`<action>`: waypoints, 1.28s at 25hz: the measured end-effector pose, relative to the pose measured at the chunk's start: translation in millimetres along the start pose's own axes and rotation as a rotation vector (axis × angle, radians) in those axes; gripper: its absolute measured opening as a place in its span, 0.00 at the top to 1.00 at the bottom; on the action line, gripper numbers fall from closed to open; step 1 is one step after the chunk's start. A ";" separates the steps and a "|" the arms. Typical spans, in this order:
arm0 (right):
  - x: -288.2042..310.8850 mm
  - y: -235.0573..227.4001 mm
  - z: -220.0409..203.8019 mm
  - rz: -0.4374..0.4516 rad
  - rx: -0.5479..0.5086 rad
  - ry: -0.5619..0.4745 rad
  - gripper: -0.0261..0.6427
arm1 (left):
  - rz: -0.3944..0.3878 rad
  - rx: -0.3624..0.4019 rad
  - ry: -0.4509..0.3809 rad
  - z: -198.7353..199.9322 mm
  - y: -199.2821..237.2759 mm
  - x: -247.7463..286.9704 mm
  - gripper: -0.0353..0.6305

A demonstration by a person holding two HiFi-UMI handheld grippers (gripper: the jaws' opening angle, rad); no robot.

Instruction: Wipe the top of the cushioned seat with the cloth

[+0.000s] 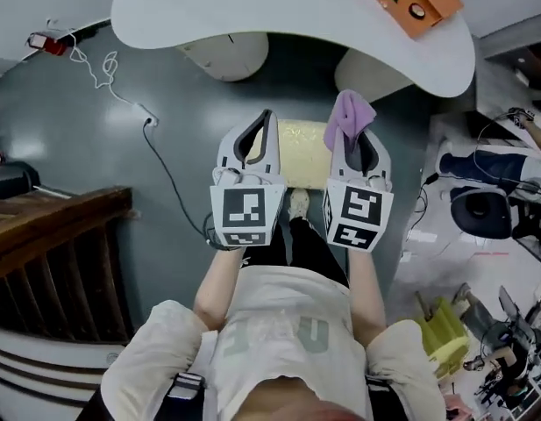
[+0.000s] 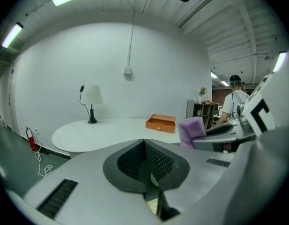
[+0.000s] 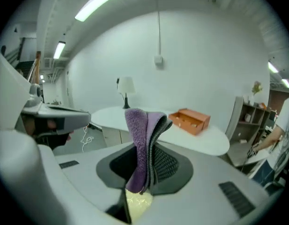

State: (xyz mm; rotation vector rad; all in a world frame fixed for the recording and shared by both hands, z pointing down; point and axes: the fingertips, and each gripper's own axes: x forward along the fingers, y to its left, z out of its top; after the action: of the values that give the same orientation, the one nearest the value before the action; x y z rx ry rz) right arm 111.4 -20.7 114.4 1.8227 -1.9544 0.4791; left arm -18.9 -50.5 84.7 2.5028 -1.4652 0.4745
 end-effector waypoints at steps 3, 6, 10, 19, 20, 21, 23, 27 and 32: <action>-40.9 -10.6 76.7 -0.013 -0.004 -0.131 0.83 | 0.028 0.038 -0.044 62.5 1.0 -16.9 0.94; -82.1 -4.9 120.0 -0.027 -0.014 -0.233 0.83 | 0.046 0.040 -0.101 102.4 10.9 -49.4 0.94; -117.0 25.6 127.4 -0.047 -0.030 -0.291 0.83 | 0.030 0.081 -0.147 115.7 28.1 -87.3 0.94; -101.8 16.4 120.2 -0.026 -0.015 -0.253 0.83 | 0.036 0.065 -0.152 124.1 28.3 -72.3 0.94; -98.6 16.7 122.3 -0.027 -0.018 -0.259 0.83 | 0.040 0.064 -0.156 124.4 31.6 -70.0 0.94; -97.4 18.7 123.1 -0.027 -0.021 -0.268 0.83 | 0.044 0.065 -0.164 123.7 34.5 -70.3 0.94; -99.0 25.2 121.0 -0.028 -0.027 -0.285 0.83 | 0.047 0.065 -0.183 119.9 38.5 -75.3 0.94; -103.8 31.0 121.9 -0.022 -0.034 -0.287 0.83 | 0.048 0.070 -0.182 120.9 39.7 -80.9 0.94; -110.5 37.7 123.0 -0.023 -0.038 -0.292 0.83 | 0.055 0.073 -0.194 123.9 45.5 -92.8 0.94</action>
State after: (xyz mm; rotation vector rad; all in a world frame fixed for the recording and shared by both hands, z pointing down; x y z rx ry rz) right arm 70.5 12.2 -46.8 1.9797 -2.1098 0.1728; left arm -79.7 -38.6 -64.2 2.6353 -1.6163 0.3067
